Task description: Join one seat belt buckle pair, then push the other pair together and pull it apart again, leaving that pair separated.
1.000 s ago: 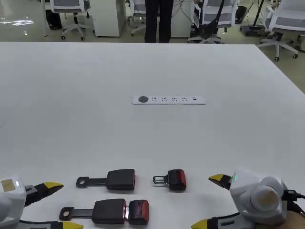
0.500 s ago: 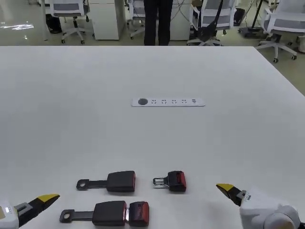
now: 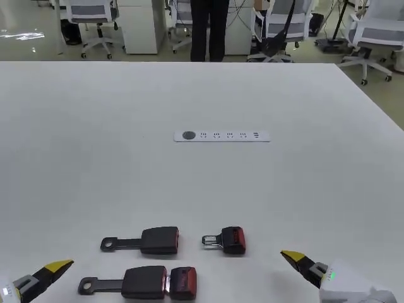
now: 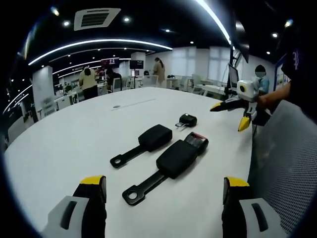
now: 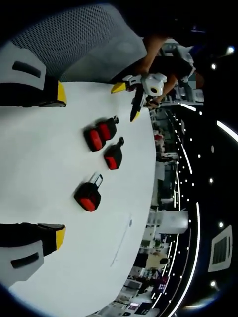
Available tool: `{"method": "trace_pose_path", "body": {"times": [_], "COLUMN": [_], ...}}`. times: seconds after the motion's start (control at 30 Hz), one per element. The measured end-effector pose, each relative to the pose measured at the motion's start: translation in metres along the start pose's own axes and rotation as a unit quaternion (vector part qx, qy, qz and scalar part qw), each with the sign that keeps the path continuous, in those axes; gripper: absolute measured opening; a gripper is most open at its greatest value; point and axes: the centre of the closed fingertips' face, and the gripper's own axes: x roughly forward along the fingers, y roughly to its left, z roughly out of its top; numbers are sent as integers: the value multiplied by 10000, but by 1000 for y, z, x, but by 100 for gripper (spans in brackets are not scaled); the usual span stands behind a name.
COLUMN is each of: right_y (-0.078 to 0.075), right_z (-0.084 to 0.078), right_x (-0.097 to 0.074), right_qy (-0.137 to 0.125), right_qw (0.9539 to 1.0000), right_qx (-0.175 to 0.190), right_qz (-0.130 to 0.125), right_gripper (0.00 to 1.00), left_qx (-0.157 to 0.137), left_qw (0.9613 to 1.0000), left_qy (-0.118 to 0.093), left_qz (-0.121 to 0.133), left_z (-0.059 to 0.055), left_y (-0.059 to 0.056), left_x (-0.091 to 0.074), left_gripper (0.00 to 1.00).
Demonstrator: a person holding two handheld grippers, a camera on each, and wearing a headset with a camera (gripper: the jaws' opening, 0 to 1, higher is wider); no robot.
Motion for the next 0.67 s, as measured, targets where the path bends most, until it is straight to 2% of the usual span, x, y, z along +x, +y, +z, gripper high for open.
{"method": "trace_pose_path", "body": {"times": [0.2, 0.33, 0.67], "right_y": [0, 0, 2], "right_z": [-2, -1, -1], "right_x": [0, 0, 0], "right_qy": [28, 10, -15], "right_qw": [10000, 10000, 10000], "right_qx": [-26, -55, -24], "right_qz": [1, 0, -2], "right_gripper": [99, 99, 99], "left_qx": [-22, -6, -18], "left_qw": [9999, 9999, 9998], "left_qy": [-84, -120, -144], "left_qz": [51, 90, 104], "left_z": [4, 1, 1], "left_y": [0, 8, 9], "left_x": [-1, 0, 1], "left_gripper": [100, 100, 100]}}
